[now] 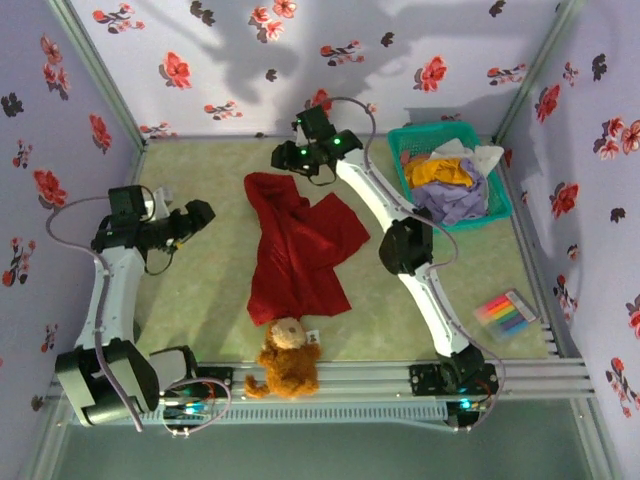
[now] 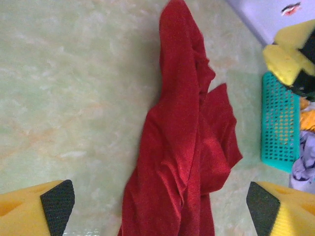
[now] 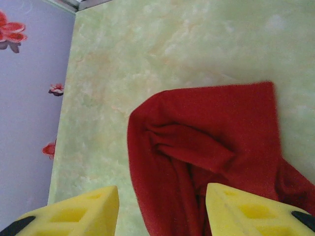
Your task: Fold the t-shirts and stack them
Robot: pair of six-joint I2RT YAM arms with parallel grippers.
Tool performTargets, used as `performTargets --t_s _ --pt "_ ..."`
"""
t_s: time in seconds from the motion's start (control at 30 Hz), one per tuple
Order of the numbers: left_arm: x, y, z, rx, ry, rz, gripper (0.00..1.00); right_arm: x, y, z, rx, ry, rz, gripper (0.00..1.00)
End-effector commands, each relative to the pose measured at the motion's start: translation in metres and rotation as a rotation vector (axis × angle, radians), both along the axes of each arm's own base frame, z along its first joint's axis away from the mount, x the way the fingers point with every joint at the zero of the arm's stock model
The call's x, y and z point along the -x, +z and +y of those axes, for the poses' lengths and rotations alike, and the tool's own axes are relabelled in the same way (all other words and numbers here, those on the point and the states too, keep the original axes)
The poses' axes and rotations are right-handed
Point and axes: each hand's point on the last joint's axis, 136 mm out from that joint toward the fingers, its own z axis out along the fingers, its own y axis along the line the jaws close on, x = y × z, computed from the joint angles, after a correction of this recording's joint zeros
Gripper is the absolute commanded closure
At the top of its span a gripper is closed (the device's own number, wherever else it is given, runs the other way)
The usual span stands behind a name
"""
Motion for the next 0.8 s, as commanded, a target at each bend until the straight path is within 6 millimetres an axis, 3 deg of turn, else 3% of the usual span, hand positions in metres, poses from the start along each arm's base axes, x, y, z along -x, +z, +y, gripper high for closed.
performTargets --t_s 0.0,0.17,0.3,0.53,0.77 --pt "-0.003 -0.005 -0.012 -0.072 -0.073 0.031 0.08 0.016 0.044 -0.019 0.032 0.007 -0.071 0.45" --pt "-0.025 -0.023 -0.038 -0.124 -0.137 0.064 0.11 0.042 0.027 -0.054 0.181 0.008 -0.02 0.41" --pt "-0.059 -0.039 -0.05 -0.123 -0.148 0.081 0.15 0.063 0.003 -0.076 0.252 0.006 0.033 0.4" --pt "-0.114 -0.059 -0.068 -0.095 -0.194 0.111 0.23 0.094 -0.054 -0.091 0.3 -0.026 0.166 0.39" --pt "-0.118 -0.09 -0.109 -0.109 -0.251 0.179 0.33 0.117 -0.1 -0.125 0.552 -0.03 0.205 0.38"
